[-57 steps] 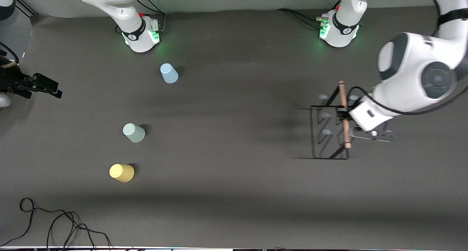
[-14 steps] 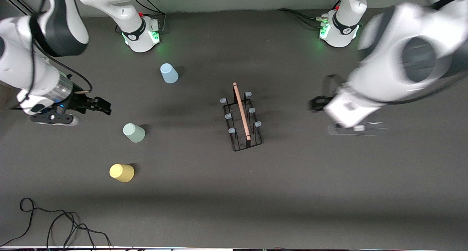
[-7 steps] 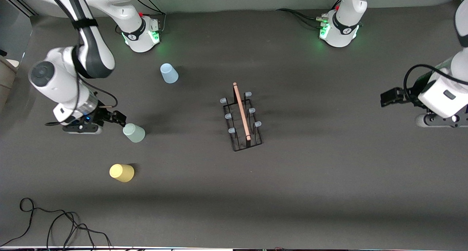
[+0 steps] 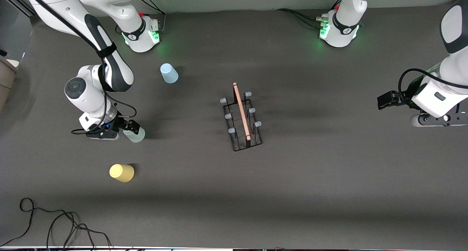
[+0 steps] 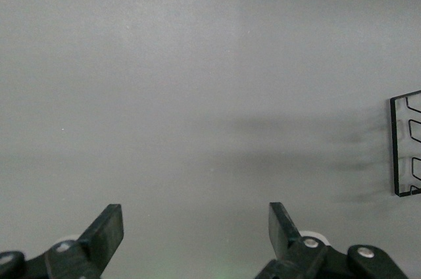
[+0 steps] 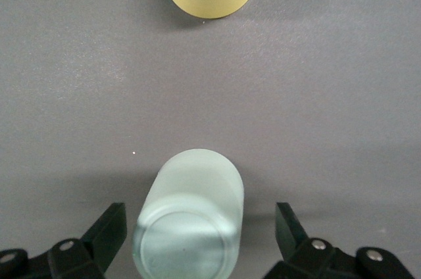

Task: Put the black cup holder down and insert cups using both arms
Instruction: 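Grasp the pale green cup with the right gripper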

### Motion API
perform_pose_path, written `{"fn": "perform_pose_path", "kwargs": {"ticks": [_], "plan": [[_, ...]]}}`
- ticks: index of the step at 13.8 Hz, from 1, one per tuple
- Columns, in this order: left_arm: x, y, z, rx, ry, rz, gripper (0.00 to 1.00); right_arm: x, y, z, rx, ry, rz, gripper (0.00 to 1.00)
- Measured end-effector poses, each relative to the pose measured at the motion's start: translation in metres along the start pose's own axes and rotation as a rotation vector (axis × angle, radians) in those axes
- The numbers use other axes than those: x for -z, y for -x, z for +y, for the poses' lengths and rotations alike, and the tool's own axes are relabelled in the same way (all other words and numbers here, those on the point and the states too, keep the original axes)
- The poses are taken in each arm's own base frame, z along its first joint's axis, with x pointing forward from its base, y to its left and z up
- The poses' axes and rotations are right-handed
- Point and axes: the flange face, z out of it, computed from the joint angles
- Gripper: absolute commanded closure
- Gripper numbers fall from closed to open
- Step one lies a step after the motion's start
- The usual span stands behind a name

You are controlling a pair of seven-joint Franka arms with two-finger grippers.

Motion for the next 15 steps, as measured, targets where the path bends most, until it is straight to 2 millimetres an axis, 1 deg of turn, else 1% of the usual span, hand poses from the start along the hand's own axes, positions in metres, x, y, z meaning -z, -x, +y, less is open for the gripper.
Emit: {"fn": "perform_pose_path", "kwargs": {"ticks": [1, 2, 3, 4, 5, 6, 7, 10, 11, 12, 13, 14, 15], "plan": [[0.001, 0.000, 0.000, 0.001, 0.000, 0.001, 0.01, -0.001, 0.001, -0.003, -0.002, -0.005, -0.003, 0.00], [0.001, 0.001, -0.001, 0.002, 0.000, -0.001, 0.01, -0.004, 0.003, -0.008, 0.002, -0.007, -0.009, 0.06], [0.000, 0.001, -0.001, 0.002, 0.000, -0.004, 0.01, -0.007, 0.004, -0.011, 0.008, -0.006, -0.016, 0.34], [0.000, 0.001, -0.002, 0.003, 0.000, -0.005, 0.01, -0.010, 0.006, -0.013, 0.012, -0.006, -0.021, 0.48], [0.000, 0.001, -0.002, 0.003, 0.000, -0.005, 0.01, -0.011, 0.006, -0.013, 0.012, -0.005, -0.024, 0.56], [0.000, 0.001, -0.002, 0.003, 0.000, -0.005, 0.01, -0.011, 0.006, -0.013, 0.012, -0.005, -0.024, 0.67], [0.000, 0.001, -0.001, 0.002, 0.000, -0.005, 0.01, -0.011, 0.006, -0.012, 0.011, -0.005, -0.023, 0.75], [0.000, 0.001, -0.001, 0.002, 0.000, -0.005, 0.01, -0.007, 0.001, -0.013, 0.010, -0.006, -0.016, 0.76], [0.000, 0.001, -0.001, 0.002, 0.000, -0.005, 0.01, 0.002, -0.004, -0.014, 0.011, -0.009, -0.018, 0.76], [0.000, 0.001, -0.001, 0.002, 0.000, -0.005, 0.01, 0.020, -0.012, -0.018, 0.015, -0.015, -0.032, 0.76], [0.000, 0.001, -0.001, 0.001, 0.000, -0.005, 0.01, 0.049, -0.023, -0.028, 0.026, -0.022, -0.061, 0.76], [0.000, 0.001, -0.001, 0.001, 0.000, -0.005, 0.01, 0.087, -0.034, -0.044, 0.033, -0.033, -0.096, 0.76], [0.000, 0.001, -0.001, 0.001, 0.000, -0.005, 0.01, 0.130, -0.043, -0.063, 0.031, -0.041, -0.125, 0.76]]}}
